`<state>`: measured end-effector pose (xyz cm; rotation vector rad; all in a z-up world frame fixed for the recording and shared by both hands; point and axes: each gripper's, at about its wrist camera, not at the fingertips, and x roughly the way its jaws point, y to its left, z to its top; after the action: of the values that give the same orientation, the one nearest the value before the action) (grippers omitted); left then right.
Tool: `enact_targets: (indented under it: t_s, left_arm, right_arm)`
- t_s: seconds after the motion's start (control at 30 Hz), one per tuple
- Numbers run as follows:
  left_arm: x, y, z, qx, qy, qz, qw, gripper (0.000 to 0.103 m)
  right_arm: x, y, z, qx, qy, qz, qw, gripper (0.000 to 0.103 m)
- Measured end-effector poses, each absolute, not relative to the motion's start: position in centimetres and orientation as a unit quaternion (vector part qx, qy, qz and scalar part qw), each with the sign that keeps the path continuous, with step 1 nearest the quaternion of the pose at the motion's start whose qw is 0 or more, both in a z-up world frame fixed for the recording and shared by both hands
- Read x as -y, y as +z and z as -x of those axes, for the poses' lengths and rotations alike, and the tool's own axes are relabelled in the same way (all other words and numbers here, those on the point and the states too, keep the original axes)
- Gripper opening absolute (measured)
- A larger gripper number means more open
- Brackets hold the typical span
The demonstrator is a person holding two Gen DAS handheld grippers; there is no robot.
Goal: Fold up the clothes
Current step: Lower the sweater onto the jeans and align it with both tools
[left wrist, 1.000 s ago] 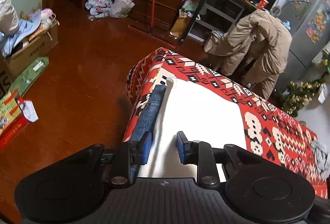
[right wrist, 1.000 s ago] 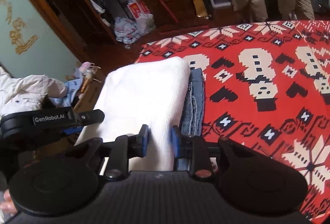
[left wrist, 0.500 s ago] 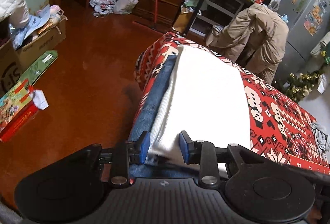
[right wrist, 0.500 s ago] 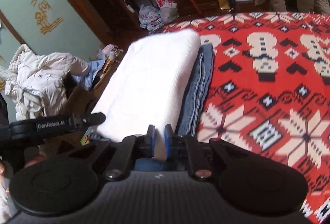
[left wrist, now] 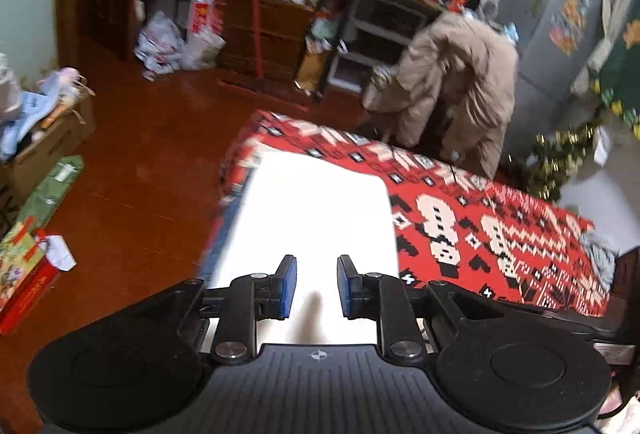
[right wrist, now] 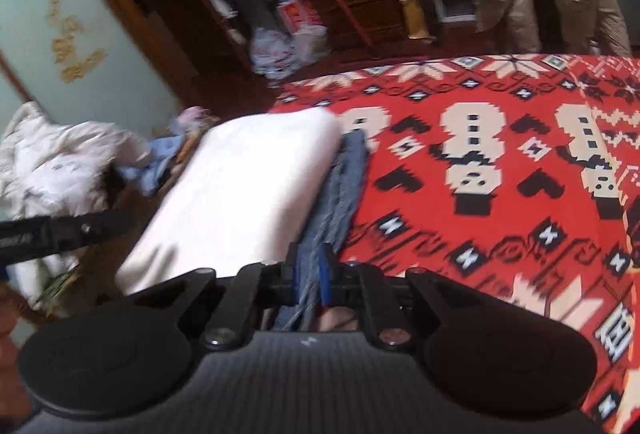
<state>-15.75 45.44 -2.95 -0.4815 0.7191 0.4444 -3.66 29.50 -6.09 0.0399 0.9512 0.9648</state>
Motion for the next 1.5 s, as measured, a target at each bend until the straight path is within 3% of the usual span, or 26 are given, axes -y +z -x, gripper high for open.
enact_targets:
  t_s: [0.13, 0.67, 0.87, 1.27, 1.5]
  left_arm:
    - [-44.9, -4.9, 13.1, -0.376, 0.195, 0.234, 0.875, 0.019]
    - [-39.4, -5.8, 18.8, -0.393, 0.158, 0.272, 0.864, 0.021]
    - [-42.4, -4.3, 18.0, -0.362, 0.171, 0.306, 0.864, 0.02]
    - [-49.2, -4.9, 6.8, -0.387, 0.205, 0.302, 0.847, 0.02]
    - [-50.9, -5.5, 6.6, -0.374, 0.191, 0.343, 0.84, 0.02]
  right_arm:
    - [-30.9, -7.2, 3.9, -0.449, 0.461, -0.015, 0.766, 0.006]
    - [-26.0, -6.5, 11.5, -0.436, 0.516, 0.022, 0.737, 0.004]
    - [-25.2, -5.6, 6.8, -0.434, 0.489, -0.024, 0.756, 0.006]
    - [-31.8, -8.5, -2.6, -0.482, 0.473, -0.089, 0.732, 0.006]
    - [-34.8, -9.2, -6.1, -0.492, 0.454, -0.116, 0.734, 0.005]
